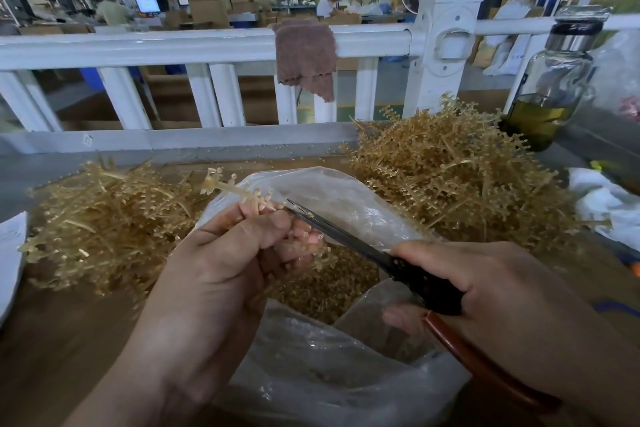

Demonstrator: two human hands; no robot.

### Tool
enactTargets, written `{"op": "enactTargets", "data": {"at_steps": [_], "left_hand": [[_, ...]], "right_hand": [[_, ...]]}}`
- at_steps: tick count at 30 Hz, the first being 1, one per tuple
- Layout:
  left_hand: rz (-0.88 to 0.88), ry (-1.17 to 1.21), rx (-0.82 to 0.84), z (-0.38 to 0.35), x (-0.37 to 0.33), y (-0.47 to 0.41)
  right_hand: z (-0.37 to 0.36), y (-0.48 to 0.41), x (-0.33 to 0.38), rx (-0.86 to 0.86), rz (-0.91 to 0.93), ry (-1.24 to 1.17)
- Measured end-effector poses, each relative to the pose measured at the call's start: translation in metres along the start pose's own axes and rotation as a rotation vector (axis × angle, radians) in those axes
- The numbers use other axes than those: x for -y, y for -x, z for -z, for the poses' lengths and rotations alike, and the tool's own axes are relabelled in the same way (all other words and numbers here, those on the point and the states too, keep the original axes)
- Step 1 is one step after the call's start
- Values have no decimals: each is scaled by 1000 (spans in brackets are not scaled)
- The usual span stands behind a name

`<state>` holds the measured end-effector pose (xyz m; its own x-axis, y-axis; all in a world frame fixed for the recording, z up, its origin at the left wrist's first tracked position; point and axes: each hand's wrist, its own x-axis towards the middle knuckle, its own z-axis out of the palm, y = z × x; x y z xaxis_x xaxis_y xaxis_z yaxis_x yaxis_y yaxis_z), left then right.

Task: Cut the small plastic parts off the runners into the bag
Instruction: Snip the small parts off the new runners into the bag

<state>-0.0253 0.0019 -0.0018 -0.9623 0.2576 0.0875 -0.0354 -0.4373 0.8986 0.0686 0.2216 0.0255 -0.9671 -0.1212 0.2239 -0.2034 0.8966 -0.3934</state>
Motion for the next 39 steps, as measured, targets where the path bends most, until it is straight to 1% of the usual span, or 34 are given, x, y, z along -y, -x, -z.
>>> {"op": "enactTargets", "data": {"at_steps": [3,9,15,18,21,30,35,39], "left_hand": [[8,3,23,3,0,-1],[24,8,6,2,0,0],[50,46,21,1,-1,3],[43,30,-9,0,-1,3],[47,12,19,-1,-3,3],[49,25,-3,-6,-4,6],[48,23,25,-4,-4,5],[50,39,14,-3,-3,5]], "right_hand": [[0,0,-1,-3,12,-23],[0,1,-3,-40,42,-55],[1,1,-3,-33,45,-22],[2,2,-1,-29,44,-14],[2,2,0,-30,39,-4],[1,1,0,-32,42,-4],[0,0,-1,-24,57,7],[0,0,-2,-36,55,-2]]}}
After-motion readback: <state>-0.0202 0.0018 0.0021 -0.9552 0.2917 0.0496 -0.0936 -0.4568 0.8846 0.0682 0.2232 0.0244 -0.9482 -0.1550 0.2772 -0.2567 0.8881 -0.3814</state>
